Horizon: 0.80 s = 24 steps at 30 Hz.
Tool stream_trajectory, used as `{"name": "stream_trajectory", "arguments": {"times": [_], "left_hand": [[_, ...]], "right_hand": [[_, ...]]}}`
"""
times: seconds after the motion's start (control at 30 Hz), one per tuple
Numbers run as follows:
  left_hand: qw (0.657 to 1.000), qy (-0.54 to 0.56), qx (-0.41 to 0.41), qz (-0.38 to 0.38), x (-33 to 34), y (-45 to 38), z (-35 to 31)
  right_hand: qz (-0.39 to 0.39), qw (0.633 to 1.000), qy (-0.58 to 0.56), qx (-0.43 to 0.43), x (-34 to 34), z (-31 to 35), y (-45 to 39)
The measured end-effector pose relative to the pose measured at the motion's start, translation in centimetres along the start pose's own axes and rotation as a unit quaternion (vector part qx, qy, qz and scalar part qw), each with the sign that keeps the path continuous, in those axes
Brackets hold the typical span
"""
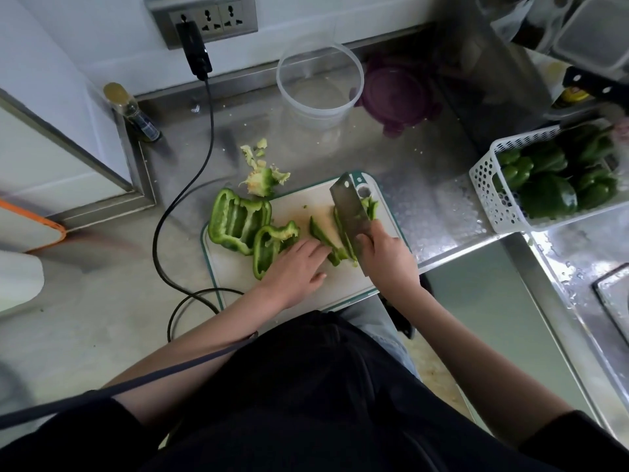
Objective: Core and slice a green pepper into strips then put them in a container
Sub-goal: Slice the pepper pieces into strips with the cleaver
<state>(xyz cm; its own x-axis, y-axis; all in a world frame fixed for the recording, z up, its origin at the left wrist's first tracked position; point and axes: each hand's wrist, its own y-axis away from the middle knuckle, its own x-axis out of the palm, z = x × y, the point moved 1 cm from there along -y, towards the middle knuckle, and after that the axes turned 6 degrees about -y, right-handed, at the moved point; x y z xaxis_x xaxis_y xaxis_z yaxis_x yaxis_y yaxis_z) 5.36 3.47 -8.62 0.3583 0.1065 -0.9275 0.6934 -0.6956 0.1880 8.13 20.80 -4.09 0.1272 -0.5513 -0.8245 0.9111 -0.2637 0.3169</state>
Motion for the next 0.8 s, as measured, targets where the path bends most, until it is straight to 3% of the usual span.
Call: {"name": "stream_trajectory", "arguments": {"times": [0.13,0.3,0.37,0.43,0.47,0.53,0.6,0.7,0.8], "left_hand": [[0.995,-0.048,-0.082,-0.034,0.4,-2.3,-1.4],[0.991,-0.099,0.026,-0.089,0.3,-3.1,-1.2],[0.988,-0.080,0.045,-0.127,0.5,-3.3,-0.6],[0.985,0.012,-0.010,-0.171,-0.7,-3.2,-0.9],[0.975,0.081,-0.067,-0.196,-1.5,-3.1,-1.1],[0.919,0.232,-0.208,-0.240,-3.6,-2.7,-1.2],[0.853,0.374,-0.302,-0.203,-4.8,-2.6,-0.8],[0.780,0.514,-0.325,-0.144,-5.6,-2.2,-0.2],[0.766,0.533,-0.336,-0.127,-5.4,-1.5,0.5]], "right_hand": [[-0.051,0.989,-0.111,0.079,-0.4,-1.2,0.1],[-0.052,0.978,-0.156,0.127,-0.5,-2.5,0.5],[-0.048,0.980,-0.157,0.115,-0.4,-2.4,0.7],[-0.040,0.979,-0.173,0.103,-0.5,-2.3,0.8],[-0.035,0.977,-0.187,0.100,-0.4,-2.2,0.7],[-0.018,0.972,-0.210,0.101,0.0,-2.1,0.4],[-0.001,0.975,-0.205,0.090,1.0,-1.4,-0.1],[0.028,0.987,-0.152,0.047,3.3,0.6,-0.5],[0.056,0.997,-0.050,0.020,5.2,1.8,-0.7]]}}
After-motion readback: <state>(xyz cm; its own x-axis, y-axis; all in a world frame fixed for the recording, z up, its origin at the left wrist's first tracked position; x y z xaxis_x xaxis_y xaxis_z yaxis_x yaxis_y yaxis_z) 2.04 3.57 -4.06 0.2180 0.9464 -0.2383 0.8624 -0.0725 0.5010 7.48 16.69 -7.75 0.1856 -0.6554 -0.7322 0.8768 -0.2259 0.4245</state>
